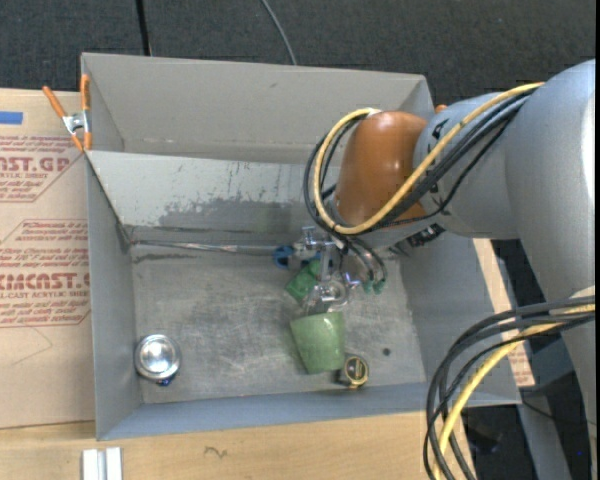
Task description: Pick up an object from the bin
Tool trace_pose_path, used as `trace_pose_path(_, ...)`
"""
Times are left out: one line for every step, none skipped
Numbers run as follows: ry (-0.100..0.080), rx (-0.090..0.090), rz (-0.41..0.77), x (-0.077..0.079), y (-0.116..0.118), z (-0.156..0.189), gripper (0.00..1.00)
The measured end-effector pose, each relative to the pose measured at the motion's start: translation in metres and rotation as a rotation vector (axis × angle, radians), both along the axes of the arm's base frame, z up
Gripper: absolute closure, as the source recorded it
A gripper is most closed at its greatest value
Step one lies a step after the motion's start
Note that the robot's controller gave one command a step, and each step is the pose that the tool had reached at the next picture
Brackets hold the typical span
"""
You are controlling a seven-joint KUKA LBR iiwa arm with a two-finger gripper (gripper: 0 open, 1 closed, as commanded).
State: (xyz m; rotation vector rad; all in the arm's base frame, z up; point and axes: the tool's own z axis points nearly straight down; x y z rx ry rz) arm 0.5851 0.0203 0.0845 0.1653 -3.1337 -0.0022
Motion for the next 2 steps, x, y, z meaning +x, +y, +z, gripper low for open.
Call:
trace_pose_path(-0.004,0.008,-0.117,0.0027,-0.0374,-0.0097,0.00)
trace_pose_path(-0.002,0.003,-0.114,0.0027,-0.0388,-0.0077,1.00)
